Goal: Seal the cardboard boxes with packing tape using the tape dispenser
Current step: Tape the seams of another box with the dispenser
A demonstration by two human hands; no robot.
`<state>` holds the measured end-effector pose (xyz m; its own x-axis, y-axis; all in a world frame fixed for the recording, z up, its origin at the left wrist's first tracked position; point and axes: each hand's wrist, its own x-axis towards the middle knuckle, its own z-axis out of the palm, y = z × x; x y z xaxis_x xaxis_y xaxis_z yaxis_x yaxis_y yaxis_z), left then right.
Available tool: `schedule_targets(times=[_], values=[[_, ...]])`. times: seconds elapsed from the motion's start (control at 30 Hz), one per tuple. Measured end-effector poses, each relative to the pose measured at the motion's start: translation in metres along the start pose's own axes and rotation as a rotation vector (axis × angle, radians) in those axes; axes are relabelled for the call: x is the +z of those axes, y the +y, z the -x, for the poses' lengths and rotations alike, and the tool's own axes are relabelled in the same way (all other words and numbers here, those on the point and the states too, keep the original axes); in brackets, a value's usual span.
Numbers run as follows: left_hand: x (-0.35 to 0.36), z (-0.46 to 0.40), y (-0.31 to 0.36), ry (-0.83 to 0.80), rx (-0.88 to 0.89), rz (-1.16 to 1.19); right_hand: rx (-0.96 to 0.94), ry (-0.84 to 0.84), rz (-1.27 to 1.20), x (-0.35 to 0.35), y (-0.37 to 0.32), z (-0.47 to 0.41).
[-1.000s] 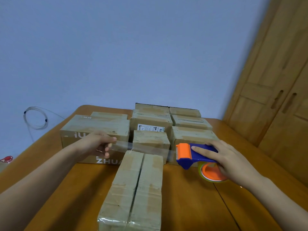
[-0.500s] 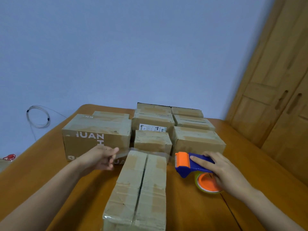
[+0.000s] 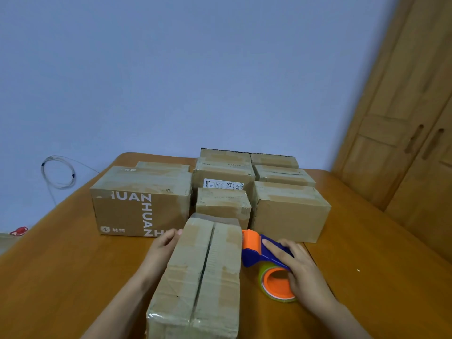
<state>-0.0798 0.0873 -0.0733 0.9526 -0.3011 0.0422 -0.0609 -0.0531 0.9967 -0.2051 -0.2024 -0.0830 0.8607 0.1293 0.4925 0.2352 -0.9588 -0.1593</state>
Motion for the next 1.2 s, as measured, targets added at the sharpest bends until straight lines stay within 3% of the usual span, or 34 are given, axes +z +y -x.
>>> schedule_targets(times=[0.23,0.43,0.53,0.63,0.7,1.07,1.2], values=[[-0.004,-0.004,0.012,0.008,0.0,-0.162,0.036,0.045,0.028,0.001,-0.007,0.001],[-0.017,-0.01,0.021,-0.091,-0.213,-0.443,0.054,0.05,0.033,0.0,-0.012,0.003],[-0.021,-0.007,0.036,0.035,-0.135,-0.564,0.071,0.06,0.057,0.0,-0.015,0.004],[-0.021,0.001,0.06,0.133,-0.013,-0.473,0.092,0.065,0.055,-0.001,-0.02,0.004],[-0.019,0.007,0.077,0.098,0.001,-0.436,0.12,0.073,0.059,0.0,-0.026,0.005],[0.019,0.042,0.142,-0.273,-0.07,-0.833,0.161,0.075,0.076,0.008,-0.095,0.02],[0.022,0.031,0.126,-0.263,-0.188,-1.175,0.257,0.038,0.151,0.009,-0.122,0.025]])
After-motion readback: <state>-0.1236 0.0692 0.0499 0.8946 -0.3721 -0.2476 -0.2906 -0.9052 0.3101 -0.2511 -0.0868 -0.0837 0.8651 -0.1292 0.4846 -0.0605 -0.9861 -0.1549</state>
